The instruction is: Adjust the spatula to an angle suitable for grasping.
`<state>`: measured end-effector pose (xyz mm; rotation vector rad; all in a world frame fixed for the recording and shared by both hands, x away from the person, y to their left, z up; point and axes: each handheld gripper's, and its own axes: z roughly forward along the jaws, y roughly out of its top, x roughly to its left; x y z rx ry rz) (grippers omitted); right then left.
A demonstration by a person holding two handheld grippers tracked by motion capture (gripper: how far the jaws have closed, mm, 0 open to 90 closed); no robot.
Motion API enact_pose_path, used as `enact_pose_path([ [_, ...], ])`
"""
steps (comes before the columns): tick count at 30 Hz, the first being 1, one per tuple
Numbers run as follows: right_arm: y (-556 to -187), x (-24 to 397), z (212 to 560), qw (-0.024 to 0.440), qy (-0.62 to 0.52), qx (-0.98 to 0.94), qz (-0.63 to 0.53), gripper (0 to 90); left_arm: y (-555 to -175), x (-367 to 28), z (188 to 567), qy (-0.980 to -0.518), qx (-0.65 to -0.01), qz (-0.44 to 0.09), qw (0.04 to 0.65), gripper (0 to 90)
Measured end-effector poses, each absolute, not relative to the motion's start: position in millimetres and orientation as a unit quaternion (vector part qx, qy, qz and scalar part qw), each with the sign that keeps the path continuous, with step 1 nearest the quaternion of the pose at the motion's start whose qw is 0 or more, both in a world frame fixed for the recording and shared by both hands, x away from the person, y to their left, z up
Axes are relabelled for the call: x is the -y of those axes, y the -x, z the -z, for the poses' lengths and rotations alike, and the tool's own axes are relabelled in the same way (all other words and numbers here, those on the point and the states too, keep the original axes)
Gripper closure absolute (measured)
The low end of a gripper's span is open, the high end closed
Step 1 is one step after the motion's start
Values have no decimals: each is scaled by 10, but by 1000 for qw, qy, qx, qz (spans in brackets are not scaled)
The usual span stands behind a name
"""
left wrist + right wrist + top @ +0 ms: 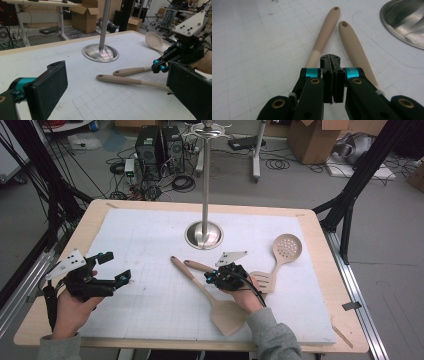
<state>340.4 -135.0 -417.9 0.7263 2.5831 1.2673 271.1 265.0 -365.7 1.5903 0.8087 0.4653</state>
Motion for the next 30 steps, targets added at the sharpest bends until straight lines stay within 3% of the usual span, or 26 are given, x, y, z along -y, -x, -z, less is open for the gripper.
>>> enact_pose_path([
  [30, -3438, 1034, 4339, 81, -183, -902, -383, 896, -2707, -2667, 3677, -689, -353, -201, 600, 39],
])
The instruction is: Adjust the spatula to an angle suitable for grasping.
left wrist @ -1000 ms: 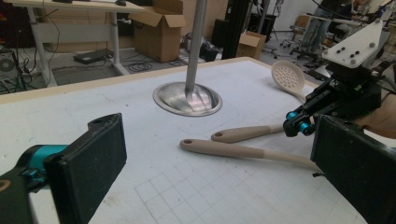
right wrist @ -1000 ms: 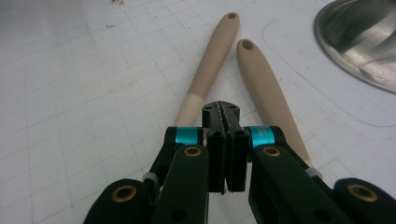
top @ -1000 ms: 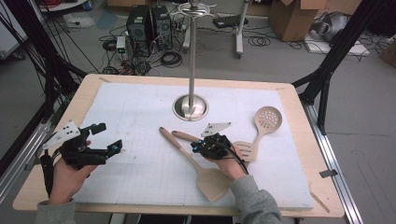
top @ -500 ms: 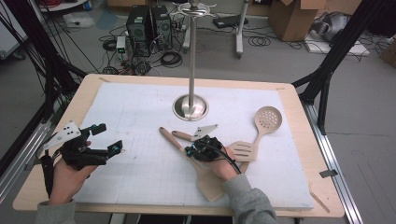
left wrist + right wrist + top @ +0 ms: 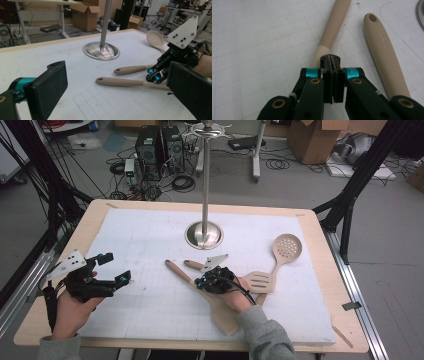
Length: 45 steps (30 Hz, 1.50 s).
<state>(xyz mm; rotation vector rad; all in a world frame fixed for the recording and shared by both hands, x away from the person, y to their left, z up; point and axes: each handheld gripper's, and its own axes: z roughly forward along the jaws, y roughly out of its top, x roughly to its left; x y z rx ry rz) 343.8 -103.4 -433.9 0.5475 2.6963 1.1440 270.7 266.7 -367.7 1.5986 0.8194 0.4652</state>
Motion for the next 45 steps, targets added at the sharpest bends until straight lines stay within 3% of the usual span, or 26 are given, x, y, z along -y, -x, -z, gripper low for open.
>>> enact_pose_path([
  [33, -3422, 674, 4255, 59, -115, -924, -361, 895, -2667, -2730, 3673, -684, -360, -202, 601, 39],
  [34, -3406, 699, 4221, 61, -119, -920, -368, 831, -2668, -2737, 3672, -685, -359, -203, 600, 39],
  [35, -3406, 699, 4221, 61, -119, -920, -368, 831, -2668, -2737, 3672, -685, -359, -203, 600, 39],
  [36, -3386, 718, 4186, 61, -125, -918, -372, 735, -2668, -2742, 3670, -685, -359, -202, 601, 39],
  [37, -3386, 718, 4186, 61, -125, -918, -372, 735, -2668, -2745, 3669, -684, -359, -202, 601, 39],
  [38, -3364, 737, 4160, 65, -124, -917, -373, 655, -2668, -2750, 3666, -684, -359, -202, 602, 39],
  [41, -3338, 760, 4136, 64, -129, -917, -371, 575, -2668, -2752, 3661, -683, -359, -203, 602, 39],
  [42, -3316, 782, 4117, 63, -135, -917, -371, 472, -2669, -2751, 3661, -683, -359, -203, 603, 39],
  [45, -3293, 798, 4099, 66, -137, -917, -370, 402, -2673, -2748, 3662, -682, -360, -203, 603, 39],
])
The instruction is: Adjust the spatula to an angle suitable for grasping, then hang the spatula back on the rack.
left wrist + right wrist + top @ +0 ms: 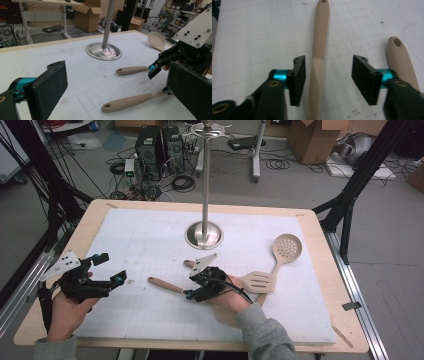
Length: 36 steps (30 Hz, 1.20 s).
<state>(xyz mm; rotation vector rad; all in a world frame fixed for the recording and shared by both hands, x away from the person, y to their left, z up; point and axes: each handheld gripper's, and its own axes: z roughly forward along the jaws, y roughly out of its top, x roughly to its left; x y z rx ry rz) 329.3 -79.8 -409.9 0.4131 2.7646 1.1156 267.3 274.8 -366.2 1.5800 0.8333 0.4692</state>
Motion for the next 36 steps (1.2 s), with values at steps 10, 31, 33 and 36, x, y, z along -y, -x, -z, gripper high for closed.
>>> enact_pose_path([
  [10, -3187, 911, 4073, 66, -145, -919, -360, 135, -2693, -2745, 3670, -685, -360, -203, 600, 39],
  [31, -3170, 1004, 4151, 55, -158, -930, -327, 163, -2736, -2686, 3683, -692, -355, -198, 597, 39],
  [33, -3177, 1000, 4165, 53, -157, -932, -322, 171, -2737, -2686, 3686, -691, -356, -198, 597, 39],
  [36, -3187, 998, 4175, 50, -159, -933, -318, 187, -2737, -2687, 3689, -691, -357, -198, 597, 39],
])
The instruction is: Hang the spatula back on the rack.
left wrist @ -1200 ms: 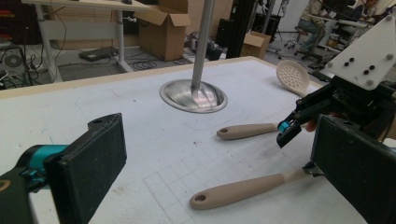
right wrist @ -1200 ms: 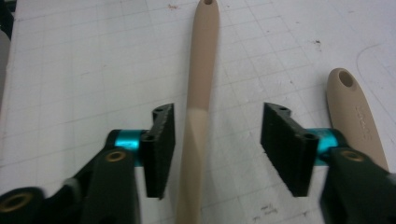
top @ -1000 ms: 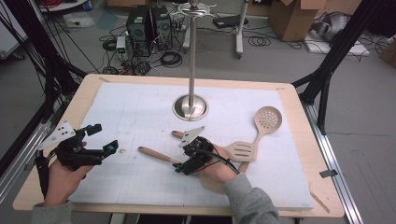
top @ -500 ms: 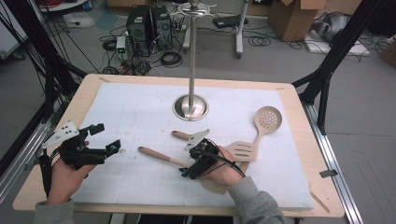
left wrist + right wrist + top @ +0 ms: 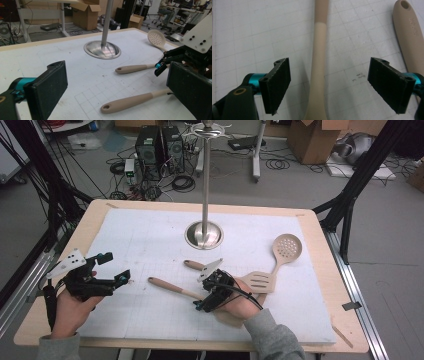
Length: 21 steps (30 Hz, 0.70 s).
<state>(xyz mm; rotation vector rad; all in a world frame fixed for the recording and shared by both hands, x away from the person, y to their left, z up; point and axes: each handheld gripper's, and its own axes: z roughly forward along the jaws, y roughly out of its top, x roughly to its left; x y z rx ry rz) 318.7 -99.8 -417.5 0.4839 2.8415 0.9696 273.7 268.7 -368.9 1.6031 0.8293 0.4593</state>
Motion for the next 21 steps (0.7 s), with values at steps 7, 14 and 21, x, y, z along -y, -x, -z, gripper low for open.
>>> enact_pose_path([
  [7, -3215, 1000, 4230, 26, -171, -942, -286, 296, -2735, -2686, 3688, -692, -356, -198, 596, 39],
  [14, -3200, 982, 4243, 37, -173, -946, -273, 346, -2737, -2685, 3692, -692, -357, -197, 596, 39],
  [21, -3168, 974, 4222, 48, -165, -947, -271, 534, -2738, -2689, 3694, -692, -357, -197, 596, 39],
])
